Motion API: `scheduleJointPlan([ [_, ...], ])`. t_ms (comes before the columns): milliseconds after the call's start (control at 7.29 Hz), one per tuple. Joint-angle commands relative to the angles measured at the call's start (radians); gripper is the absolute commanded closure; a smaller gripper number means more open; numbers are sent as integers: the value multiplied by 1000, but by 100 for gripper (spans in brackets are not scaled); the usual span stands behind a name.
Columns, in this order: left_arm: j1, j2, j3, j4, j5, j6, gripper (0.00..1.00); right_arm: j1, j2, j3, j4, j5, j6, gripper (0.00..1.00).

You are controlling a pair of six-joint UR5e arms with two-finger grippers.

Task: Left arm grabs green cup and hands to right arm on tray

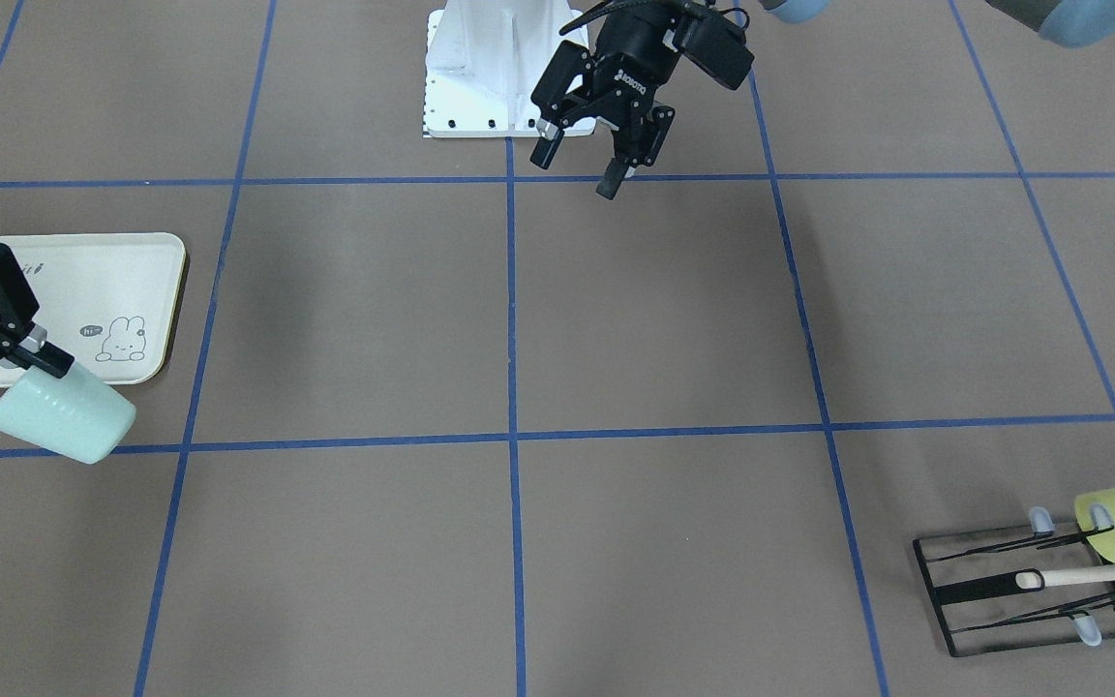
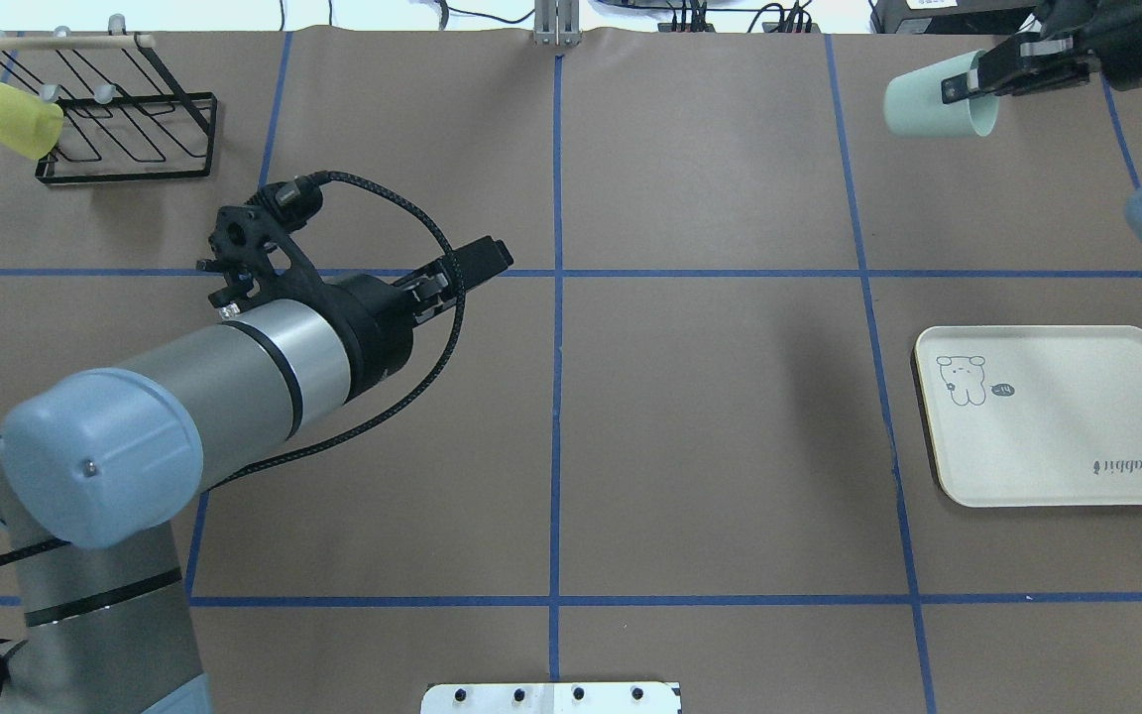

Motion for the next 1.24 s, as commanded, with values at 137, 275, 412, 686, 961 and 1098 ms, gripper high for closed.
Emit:
scheduleJointPlan([
  [137, -183, 10, -102, 346, -165, 287, 0, 4, -118, 14, -255, 3, -217, 100],
  [275, -235, 10, -104, 403, -184, 349, 0, -19, -152, 33, -329, -3, -246, 100],
  [412, -289, 27, -104, 408, -224, 376, 0, -29, -180, 76, -422, -11, -263, 100],
  [686, -386, 65, -107, 406, -382, 476, 0, -121, -180, 330, -936, -181, -411, 100],
  [961, -398, 82, -103, 408, -386, 479, 0, -175, -184, 455, -1294, -368, -645, 100],
  [1098, -398, 100, -103, 405, -392, 480, 0, -180, -238, 459, -1290, -365, -659, 100],
])
